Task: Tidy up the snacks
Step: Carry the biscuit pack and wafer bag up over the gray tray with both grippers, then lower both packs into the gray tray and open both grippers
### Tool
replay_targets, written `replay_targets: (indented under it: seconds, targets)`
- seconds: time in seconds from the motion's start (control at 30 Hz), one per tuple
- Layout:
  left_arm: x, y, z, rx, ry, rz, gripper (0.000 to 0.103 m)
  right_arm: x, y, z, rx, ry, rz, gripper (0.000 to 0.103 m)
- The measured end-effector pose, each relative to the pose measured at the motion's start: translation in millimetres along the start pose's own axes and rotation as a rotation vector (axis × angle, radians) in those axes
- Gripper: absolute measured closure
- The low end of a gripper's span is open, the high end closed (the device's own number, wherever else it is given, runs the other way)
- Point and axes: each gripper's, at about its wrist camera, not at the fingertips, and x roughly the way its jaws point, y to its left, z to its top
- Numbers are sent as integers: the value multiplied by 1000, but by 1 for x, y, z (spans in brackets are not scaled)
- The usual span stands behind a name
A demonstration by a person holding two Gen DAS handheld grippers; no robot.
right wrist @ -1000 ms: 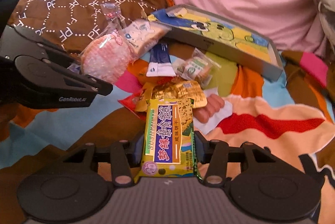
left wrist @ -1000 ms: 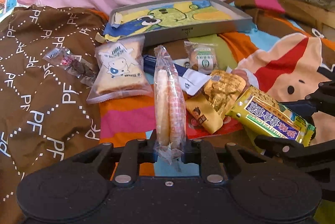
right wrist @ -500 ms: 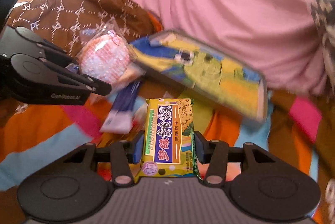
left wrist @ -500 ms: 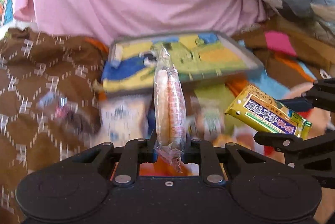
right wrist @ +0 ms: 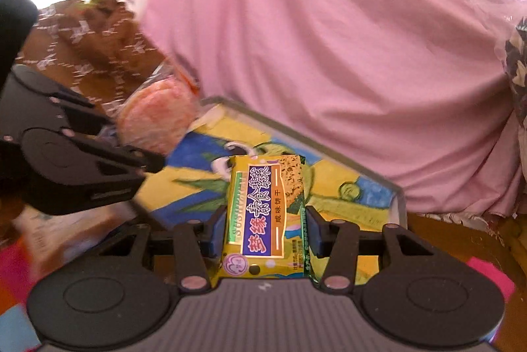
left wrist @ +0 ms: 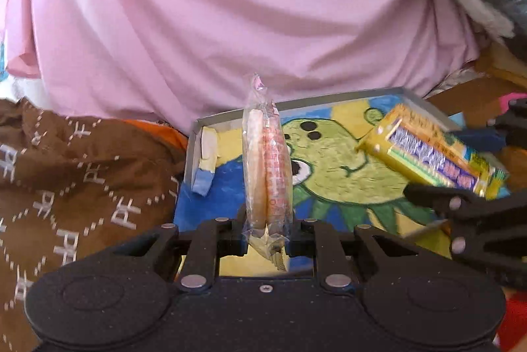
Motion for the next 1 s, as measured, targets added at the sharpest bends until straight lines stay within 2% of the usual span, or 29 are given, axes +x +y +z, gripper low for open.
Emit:
replay_targets:
  seconds: [0.1,0.37,0.83,0.93,1.0]
  targets:
    - [19,2,4,38,-8,-7,82,25,-9,-5,-5,-21,-35,50]
    - [56,-1,7,33,43,11,82,67,-26,-10,41,48,-92,50]
    - [71,-2,7,-27,106,22,81,86,-34,-20,116,112,-78,49]
    - [70,-1,7,-45,125,21,78,82,-36,-20,132,105,-73,32]
    - [68,0,7,-64,132,23,72,77,-37,-21,144,90,-72,20]
